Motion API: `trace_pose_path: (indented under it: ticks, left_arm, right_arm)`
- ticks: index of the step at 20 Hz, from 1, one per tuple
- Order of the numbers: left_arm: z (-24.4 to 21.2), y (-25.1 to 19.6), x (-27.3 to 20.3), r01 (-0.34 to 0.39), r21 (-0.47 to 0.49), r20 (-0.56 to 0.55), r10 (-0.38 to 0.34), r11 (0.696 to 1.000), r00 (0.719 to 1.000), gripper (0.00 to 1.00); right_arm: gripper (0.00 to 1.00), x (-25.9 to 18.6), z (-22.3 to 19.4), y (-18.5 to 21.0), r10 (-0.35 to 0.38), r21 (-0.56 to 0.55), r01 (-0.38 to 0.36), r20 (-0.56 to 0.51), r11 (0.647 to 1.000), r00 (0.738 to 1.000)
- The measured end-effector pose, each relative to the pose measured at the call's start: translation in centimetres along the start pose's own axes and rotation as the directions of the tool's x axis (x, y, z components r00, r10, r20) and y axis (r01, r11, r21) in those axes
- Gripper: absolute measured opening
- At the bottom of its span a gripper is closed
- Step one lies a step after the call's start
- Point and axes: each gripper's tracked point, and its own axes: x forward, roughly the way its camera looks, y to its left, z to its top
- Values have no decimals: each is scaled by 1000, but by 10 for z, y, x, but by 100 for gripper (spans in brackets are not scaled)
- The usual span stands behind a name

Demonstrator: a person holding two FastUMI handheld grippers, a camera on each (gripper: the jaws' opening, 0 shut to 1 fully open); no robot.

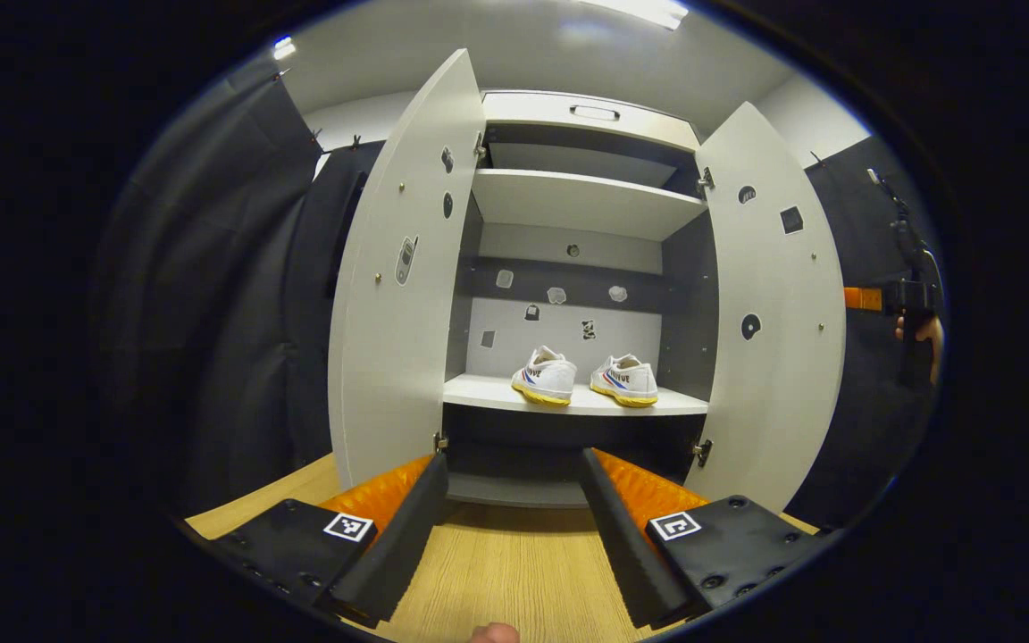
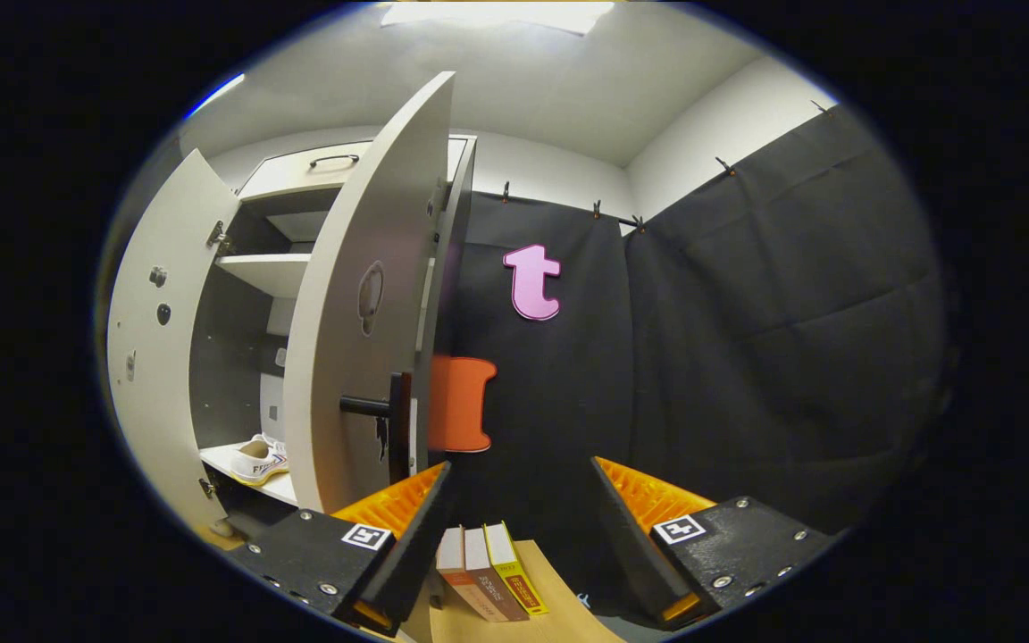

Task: Grab one shoe with the right hand and put it into the shoe cabinet, grab the other shoe with the left hand and put it into the shoe cabinet; then close the right door with the right hand and the left door with the left hand.

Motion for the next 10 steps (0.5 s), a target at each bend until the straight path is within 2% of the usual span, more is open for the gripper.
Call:
trace_pose_path:
  ticks: [1,2,5,6,7,8,9,10]
  left_arm:
    - [1,1,0,1,2,1,-1,1000,1000,99]
    - [-1,-1,1,3,1,1,-3,1000,1000,99]
    - [0,-1,4,13,-5,5,-13,1000,1000,97]
    - [-1,-1,4,13,-5,2,-13,1000,1000,97]
    - [-2,-1,4,16,-7,0,-16,1000,1000,99]
    - [-2,-1,4,20,-10,0,-20,1000,1000,96]
    - [-2,-1,4,22,-11,-2,-22,1000,1000,99]
    - [-3,-2,3,26,-10,-4,-26,1000,1000,97]
  right_arm:
    - [96,-1,-1,1,2,10,-2,-3,1000,1000]
    - [89,-1,-1,2,4,15,-4,1,1000,1000]
    - [88,-5,-1,6,-5,9,5,6,1000,1000]
    - [96,-6,0,9,-5,7,5,6,1000,1000]
    - [88,-6,1,12,-2,8,2,8,1000,1000]
    - [87,-7,1,16,1,14,-1,10,1000,1000]
    - [87,-7,1,18,1,20,-1,10,1000,1000]
    - [87,-10,2,21,2,21,-2,15,1000,1000]
